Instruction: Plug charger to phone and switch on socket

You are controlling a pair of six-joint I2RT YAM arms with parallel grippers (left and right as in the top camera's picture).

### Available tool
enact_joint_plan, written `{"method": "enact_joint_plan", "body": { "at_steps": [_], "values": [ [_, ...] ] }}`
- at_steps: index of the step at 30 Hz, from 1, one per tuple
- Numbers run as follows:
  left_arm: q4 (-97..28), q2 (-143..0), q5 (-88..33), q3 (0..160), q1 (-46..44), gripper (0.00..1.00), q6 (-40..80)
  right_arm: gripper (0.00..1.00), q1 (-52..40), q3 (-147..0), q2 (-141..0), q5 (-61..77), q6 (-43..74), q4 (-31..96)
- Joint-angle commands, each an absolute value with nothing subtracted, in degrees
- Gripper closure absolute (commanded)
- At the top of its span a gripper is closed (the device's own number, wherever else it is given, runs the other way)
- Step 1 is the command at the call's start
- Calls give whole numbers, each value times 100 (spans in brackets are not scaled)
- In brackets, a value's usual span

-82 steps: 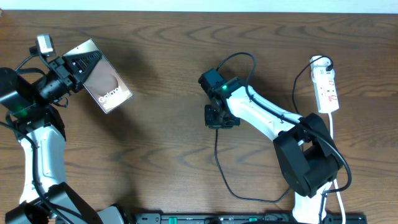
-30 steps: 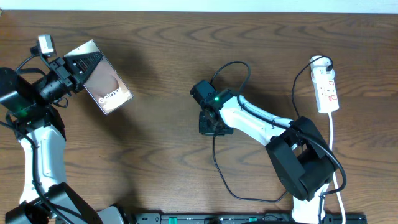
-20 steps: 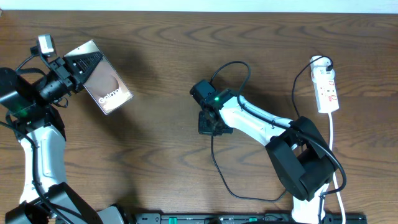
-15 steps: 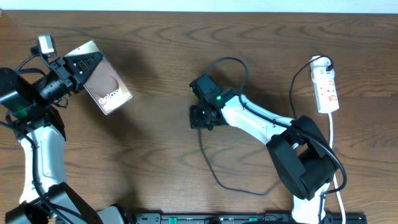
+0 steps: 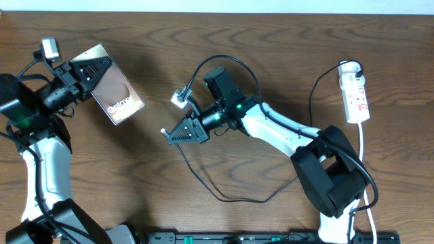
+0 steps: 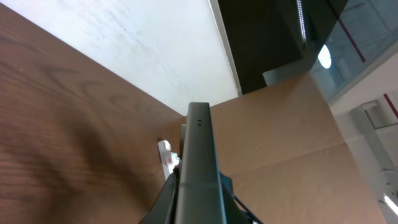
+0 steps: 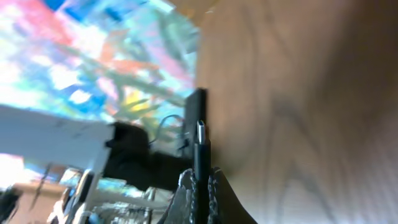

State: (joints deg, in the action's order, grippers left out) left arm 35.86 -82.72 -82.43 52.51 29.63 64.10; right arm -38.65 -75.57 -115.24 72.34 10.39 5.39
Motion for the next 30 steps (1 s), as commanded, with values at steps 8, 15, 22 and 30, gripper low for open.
{"method": "enact_joint_plan", "body": {
  "at_steps": [8, 15, 22, 30],
  "values": [
    [3634, -8197, -8337, 5306, 2982, 92, 6412, 99, -3911, -7559, -11552, 8294, 1868, -731],
    [3634, -8197, -8235, 5306, 2982, 92, 6416, 99, -3913, -7559, -11552, 7817, 4125, -2571],
    [3632, -8197, -8025, 5306, 2976, 92, 6429, 99, -4053, -7559, -11552, 7389, 5135, -3354],
    [3634, -8197, -7861, 5306, 2716, 93, 6416, 99, -4209, -7559, -11552, 7212, 5402, -3485]
  ]
}}
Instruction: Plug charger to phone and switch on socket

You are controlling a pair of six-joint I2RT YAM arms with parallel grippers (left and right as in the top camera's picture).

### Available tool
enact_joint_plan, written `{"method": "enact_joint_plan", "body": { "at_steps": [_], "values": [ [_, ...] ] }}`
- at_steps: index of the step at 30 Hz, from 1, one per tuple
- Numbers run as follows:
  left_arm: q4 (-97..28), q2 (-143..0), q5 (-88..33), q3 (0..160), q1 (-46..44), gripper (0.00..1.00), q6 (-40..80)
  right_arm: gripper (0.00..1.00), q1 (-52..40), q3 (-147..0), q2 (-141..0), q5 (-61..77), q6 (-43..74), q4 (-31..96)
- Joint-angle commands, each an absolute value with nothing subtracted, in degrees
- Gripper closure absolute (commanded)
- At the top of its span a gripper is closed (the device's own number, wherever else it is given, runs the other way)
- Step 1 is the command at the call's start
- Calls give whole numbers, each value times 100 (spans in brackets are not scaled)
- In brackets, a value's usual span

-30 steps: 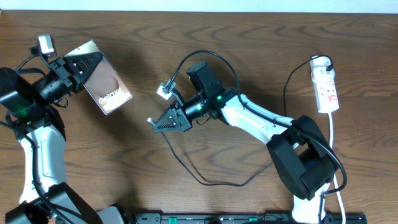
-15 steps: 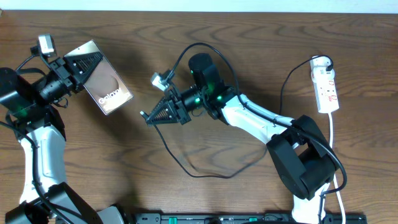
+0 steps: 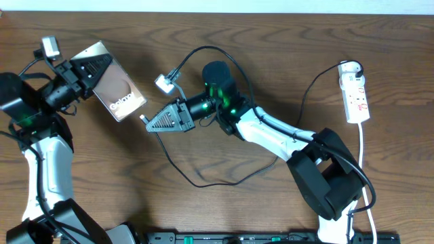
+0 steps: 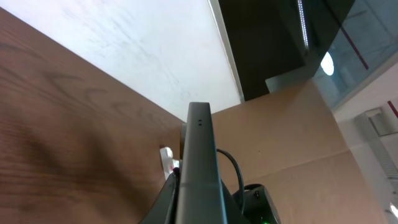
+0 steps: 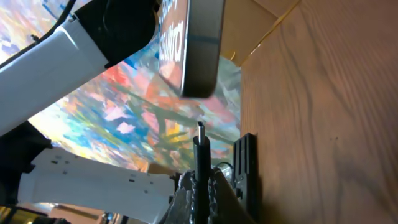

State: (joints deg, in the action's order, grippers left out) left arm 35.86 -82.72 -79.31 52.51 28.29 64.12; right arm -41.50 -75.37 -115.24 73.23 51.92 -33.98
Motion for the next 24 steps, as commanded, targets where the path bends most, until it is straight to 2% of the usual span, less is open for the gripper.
{"method": "enact_joint_plan", "body": {
  "at_steps": [1, 8, 24],
  "values": [
    [3634, -8197, -7859, 5306, 2698, 93, 6416, 99, -4211, -7559, -11552, 7247, 5428, -3581],
    [3634, -8197, -7859, 5306, 2692, 93, 6414, 99, -4211, -7559, -11552, 7299, 5594, -4082],
    [3634, -8197, -7994, 5306, 2689, 92, 6416, 99, -4211, -7559, -11552, 7212, 5596, -4077]
  ]
}}
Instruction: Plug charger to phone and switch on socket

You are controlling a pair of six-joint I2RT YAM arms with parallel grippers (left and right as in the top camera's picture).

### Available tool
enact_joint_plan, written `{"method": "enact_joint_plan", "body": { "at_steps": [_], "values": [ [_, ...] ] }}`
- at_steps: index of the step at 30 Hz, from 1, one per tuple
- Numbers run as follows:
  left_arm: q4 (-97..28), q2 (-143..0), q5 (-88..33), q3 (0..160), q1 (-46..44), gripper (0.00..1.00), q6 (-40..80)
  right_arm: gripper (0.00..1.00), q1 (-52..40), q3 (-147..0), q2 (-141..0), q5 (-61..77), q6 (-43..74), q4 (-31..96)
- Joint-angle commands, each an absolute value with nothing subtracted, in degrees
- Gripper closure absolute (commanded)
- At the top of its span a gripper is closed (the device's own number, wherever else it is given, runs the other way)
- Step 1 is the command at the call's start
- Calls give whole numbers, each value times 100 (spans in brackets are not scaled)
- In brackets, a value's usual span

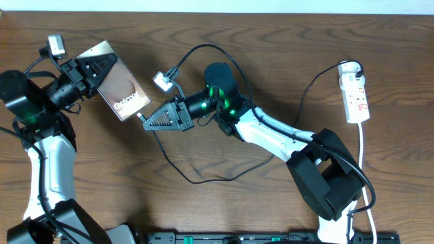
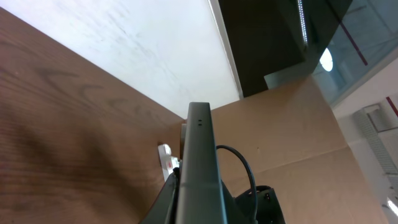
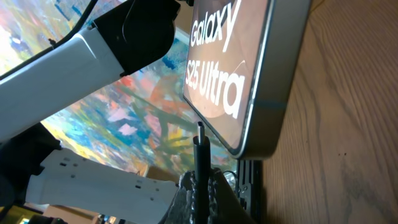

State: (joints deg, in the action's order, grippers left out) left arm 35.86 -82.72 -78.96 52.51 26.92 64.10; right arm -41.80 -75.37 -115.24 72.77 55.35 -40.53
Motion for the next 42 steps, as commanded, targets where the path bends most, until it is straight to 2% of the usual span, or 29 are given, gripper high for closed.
{"method": "enact_joint_plan", "body": {
  "at_steps": [1, 42],
  "values": [
    [3634, -8197, -8018, 5306, 2689, 93, 6416, 99, -4211, -7559, -11552, 7196, 5601, -4077],
    [3634, -8197, -8259, 5306, 2689, 92, 6418, 99, -4211, -7559, -11552, 6143, 6473, -4244]
  ]
}}
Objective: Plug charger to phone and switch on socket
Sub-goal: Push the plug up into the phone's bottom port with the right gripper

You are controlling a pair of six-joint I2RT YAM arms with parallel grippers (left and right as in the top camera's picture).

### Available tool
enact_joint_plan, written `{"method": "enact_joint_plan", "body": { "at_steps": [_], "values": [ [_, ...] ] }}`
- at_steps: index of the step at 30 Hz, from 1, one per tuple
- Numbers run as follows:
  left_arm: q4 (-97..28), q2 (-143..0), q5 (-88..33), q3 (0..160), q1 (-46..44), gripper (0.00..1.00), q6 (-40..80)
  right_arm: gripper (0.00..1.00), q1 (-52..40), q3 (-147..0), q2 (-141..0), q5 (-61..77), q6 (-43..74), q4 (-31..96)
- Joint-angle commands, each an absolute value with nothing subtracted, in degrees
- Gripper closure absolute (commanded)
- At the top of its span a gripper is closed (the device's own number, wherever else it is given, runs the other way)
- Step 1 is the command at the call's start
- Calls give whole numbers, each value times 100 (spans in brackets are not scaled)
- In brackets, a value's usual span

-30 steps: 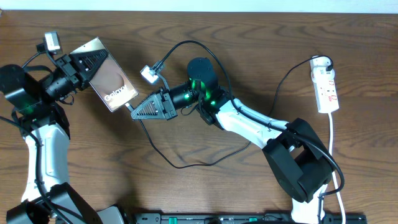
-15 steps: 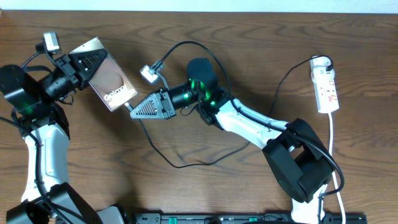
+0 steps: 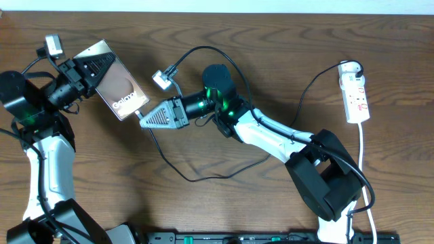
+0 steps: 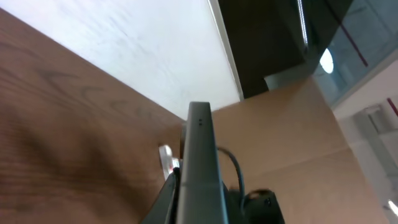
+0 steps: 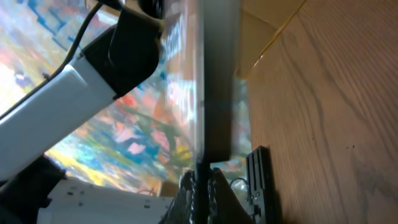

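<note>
The phone (image 3: 116, 90), its screen reading "Galaxy", is held tilted above the table's left side with my left gripper (image 3: 90, 72) shut on its upper end. In the left wrist view only its grey edge (image 4: 200, 155) shows, between the fingers. My right gripper (image 3: 144, 119) is shut on the black charger plug (image 5: 202, 173), which butts against the phone's bottom edge (image 5: 214, 81). The plug's metal tip is hidden. The white power strip (image 3: 355, 91) lies at the far right; its switch is too small to read.
The black cable (image 3: 203, 173) loops across the table's middle from the plug, past a small white adapter (image 3: 161, 78) and on to the right. The strip's white cord (image 3: 364, 156) runs down the right edge. A black rail lies along the front edge (image 3: 271, 237).
My right gripper has moved slightly up and left, bringing the plug against the phone's bottom edge. In the right wrist view the phone now shows edge-on, and the plug's tip is hidden.
At first my right gripper held the plug over the table's middle, well away from the phone held in my left gripper. Then it was closer, the plug below the phone. Then the tip stood at the phone's lower corner, and now it meets the bottom edge.
</note>
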State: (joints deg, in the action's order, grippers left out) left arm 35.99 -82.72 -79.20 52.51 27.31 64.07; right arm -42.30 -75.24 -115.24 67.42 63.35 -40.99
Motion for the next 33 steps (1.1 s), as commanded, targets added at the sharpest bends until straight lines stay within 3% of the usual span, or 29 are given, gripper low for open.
{"method": "enact_joint_plan", "body": {
  "at_steps": [1, 33],
  "values": [
    [3634, -8197, -8270, 5306, 2692, 92, 6418, 99, -4211, -7559, -11552, 6143, 6484, -4300],
    [4064, -8197, -7376, 5306, 2757, 93, 6569, 99, -4200, -7557, -11552, 6814, 6466, -4250]
  ]
}}
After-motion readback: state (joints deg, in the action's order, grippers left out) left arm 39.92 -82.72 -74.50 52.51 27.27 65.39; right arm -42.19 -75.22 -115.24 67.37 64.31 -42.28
